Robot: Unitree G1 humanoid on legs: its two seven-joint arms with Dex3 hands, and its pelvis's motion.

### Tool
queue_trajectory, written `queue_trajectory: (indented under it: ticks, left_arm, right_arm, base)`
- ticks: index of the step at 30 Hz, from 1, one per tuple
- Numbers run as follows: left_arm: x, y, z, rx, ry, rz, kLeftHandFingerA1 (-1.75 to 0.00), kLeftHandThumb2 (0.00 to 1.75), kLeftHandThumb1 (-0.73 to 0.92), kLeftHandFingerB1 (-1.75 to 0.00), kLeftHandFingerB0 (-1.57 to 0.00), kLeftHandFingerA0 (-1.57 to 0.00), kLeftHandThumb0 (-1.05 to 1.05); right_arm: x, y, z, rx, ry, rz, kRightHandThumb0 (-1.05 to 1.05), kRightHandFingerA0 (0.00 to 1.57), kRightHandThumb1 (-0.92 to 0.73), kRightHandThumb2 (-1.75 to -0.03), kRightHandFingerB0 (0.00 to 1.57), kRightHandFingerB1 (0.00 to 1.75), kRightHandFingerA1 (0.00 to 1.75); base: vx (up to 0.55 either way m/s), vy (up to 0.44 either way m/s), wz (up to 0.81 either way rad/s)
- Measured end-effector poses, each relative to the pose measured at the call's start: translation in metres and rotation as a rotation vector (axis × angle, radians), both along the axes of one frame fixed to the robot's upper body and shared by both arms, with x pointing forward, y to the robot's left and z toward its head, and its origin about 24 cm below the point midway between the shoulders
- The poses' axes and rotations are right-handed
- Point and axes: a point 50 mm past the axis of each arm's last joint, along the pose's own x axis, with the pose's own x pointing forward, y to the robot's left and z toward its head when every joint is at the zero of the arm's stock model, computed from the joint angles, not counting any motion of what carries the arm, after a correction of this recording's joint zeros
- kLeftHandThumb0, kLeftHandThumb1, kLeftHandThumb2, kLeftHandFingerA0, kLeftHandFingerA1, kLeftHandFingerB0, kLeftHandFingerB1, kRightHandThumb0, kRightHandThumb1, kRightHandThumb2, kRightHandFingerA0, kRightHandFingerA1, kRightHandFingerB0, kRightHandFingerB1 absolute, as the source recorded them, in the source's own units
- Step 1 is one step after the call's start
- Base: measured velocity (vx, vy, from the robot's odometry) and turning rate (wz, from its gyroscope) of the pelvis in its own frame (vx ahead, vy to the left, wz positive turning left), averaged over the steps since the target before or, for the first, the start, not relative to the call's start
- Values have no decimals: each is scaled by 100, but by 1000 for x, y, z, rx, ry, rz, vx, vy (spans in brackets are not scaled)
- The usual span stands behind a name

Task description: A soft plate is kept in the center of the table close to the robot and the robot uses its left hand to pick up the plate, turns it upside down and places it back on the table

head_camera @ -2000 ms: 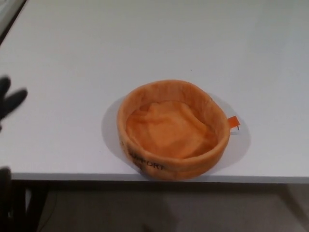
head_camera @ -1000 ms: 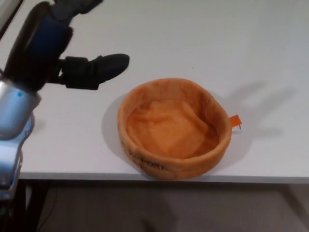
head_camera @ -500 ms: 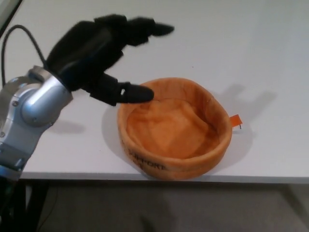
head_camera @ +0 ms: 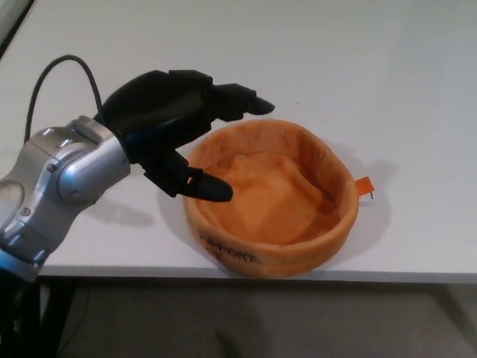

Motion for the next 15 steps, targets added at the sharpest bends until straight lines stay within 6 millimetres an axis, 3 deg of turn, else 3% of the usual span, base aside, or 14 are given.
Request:
queue_trajectory:
  ticks: [7, 8, 15]
  left_arm:
    - [-2, -3, -12, 55, 32, -6, -35, 63, 69, -29, -30, -32, -105]
    - [-2, -3, -13, 58, 34, -6, -36, 63, 69, -29, -29, -31, -104]
    - [-2, -7, -26, 123, 51, -6, -36, 62, 68, -29, -28, -31, -103]
  right_arm:
    - [0, -1, 1, -7, 3, 5, -85, 27, -74, -107, 10, 38, 49]
    - [0, -1, 1, -7, 3, 6, -83, 33, -91, -68, 18, 26, 37]
    - [3, 1, 5, -11, -10, 18, -83, 35, -91, -68, 17, 26, 38]
  base:
    - [0, 0, 0]
    - [0, 0, 0]
    - [0, 0, 0]
